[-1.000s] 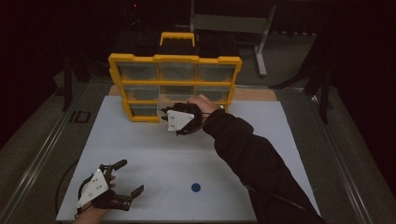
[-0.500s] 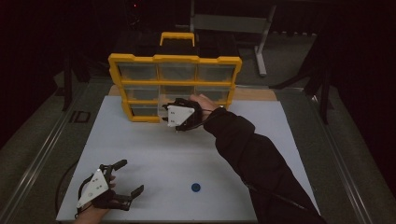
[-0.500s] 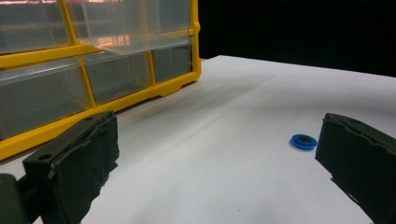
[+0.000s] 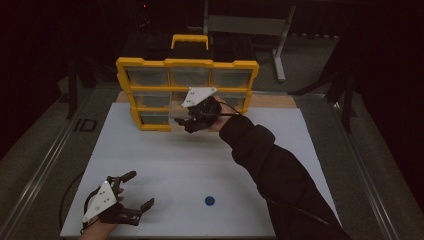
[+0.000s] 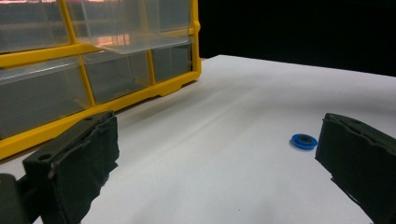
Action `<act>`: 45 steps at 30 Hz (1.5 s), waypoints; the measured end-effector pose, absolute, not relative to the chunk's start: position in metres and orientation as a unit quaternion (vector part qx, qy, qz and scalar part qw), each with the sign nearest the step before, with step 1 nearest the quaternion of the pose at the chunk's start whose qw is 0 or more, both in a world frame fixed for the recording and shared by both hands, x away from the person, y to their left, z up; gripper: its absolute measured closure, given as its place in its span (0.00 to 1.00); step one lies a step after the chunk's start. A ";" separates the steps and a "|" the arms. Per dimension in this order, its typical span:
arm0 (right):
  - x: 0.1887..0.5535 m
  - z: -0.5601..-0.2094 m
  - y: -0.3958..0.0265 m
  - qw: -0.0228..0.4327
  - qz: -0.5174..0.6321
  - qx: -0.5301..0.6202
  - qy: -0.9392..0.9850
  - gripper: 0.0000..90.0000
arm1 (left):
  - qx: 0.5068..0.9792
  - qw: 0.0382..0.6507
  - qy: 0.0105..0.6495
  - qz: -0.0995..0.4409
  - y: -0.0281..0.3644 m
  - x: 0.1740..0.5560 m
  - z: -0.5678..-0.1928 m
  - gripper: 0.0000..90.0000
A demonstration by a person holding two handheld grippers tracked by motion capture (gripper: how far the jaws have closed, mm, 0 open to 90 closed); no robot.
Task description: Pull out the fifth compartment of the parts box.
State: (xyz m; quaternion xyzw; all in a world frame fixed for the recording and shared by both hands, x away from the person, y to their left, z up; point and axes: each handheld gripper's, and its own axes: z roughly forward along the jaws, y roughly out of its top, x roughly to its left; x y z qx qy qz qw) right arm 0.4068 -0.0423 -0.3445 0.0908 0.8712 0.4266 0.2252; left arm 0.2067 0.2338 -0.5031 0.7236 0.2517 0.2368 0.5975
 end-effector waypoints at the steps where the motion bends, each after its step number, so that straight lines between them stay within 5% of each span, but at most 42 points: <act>1: 0.407 -0.345 -0.043 0.224 0.430 0.099 0.869 0.25 | 0.724 0.597 0.251 0.238 0.234 0.207 -0.503 0.00; 11: 0.410 -0.344 -0.050 0.197 0.460 0.162 0.850 0.10 | 0.724 0.597 0.252 0.237 0.233 0.207 -0.503 0.00; 45: 0.378 -0.350 -0.145 0.227 0.517 0.202 0.800 0.14 | 0.723 0.595 0.258 0.235 0.233 0.208 -0.504 0.00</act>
